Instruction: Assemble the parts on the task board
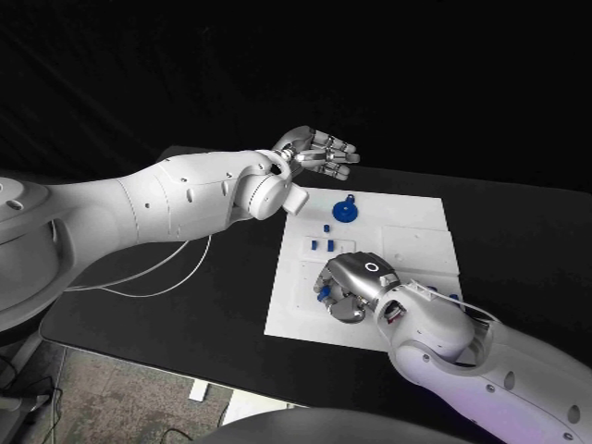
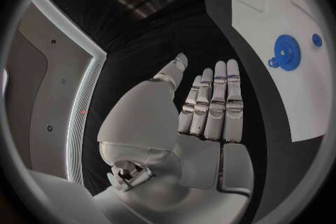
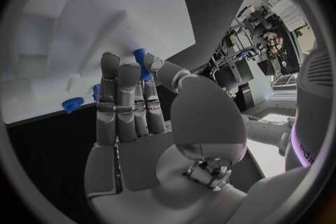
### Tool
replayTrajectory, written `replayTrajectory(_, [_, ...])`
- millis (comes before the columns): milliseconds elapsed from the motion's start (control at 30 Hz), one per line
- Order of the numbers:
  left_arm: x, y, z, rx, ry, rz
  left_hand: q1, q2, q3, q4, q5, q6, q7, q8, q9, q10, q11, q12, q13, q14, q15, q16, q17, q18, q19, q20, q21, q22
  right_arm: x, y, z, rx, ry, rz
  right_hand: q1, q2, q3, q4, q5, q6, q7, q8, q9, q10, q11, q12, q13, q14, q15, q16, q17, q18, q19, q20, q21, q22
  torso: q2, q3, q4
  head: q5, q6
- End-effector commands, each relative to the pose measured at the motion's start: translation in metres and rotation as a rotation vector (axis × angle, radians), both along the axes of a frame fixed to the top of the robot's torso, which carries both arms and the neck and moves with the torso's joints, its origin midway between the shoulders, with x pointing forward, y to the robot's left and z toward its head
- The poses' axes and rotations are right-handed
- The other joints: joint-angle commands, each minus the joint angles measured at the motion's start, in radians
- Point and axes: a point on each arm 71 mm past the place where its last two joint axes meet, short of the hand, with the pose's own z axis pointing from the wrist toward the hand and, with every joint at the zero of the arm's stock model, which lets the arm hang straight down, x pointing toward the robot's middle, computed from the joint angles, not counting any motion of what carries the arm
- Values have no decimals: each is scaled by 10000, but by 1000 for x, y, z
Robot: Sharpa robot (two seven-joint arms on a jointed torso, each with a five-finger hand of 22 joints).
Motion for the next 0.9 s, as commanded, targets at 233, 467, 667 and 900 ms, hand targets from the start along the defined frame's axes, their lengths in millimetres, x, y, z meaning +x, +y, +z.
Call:
replayTrajectory(233, [0,-3,1,-78,-5,-153,21,79,-47,-18,-38,23,-4,18,-3,16,19,-27,10,4,18,43,13,-131,-45,19,33,-15,-1,0,-6,-40,646,23,-234,39,-532,146,132,-376,118,47,-16,-233,-124,29,-22,-11,81,49,-37,169,-21,136,-113,104,7,13,-7,20,-36])
replayTrajectory(467, [0,-2,1,-57,29,-199,40,100,-37,-38,100,22,-1,18,-2,-10,26,-28,9,-17,25,25,8,-126,-51,22,24,-35,0,-1,-7,151,823,-17,-505,-207,-1165,422,344,-775,192,35,-40,-1296,178,27,-42,0,273,113,-76,203,193,295,-480,-192,-3,19,-21,23,-57])
replayTrajectory(667, [0,-1,0,-38,38,-189,-2,74,-49,-23,76,-46,7,12,-7,-25,34,-29,9,-24,33,20,6,-129,-57,30,23,-35,0,-1,-6,321,820,-59,-311,-343,-1558,520,472,-1097,295,35,-49,-1860,339,25,-43,-33,389,199,-151,353,412,439,-819,-463,4,24,-14,32,-5])
replayTrajectory(900, [1,0,0,-18,62,-166,-10,68,-69,-19,6,-82,8,15,-6,-38,37,-26,11,-28,39,19,7,-125,-58,37,19,-41,1,-4,-6,477,802,-227,-225,-402,-1663,581,621,-1357,350,34,-61,-2084,401,26,-45,-69,440,273,-249,445,508,517,-1011,-479,-8,11,1,7,17])
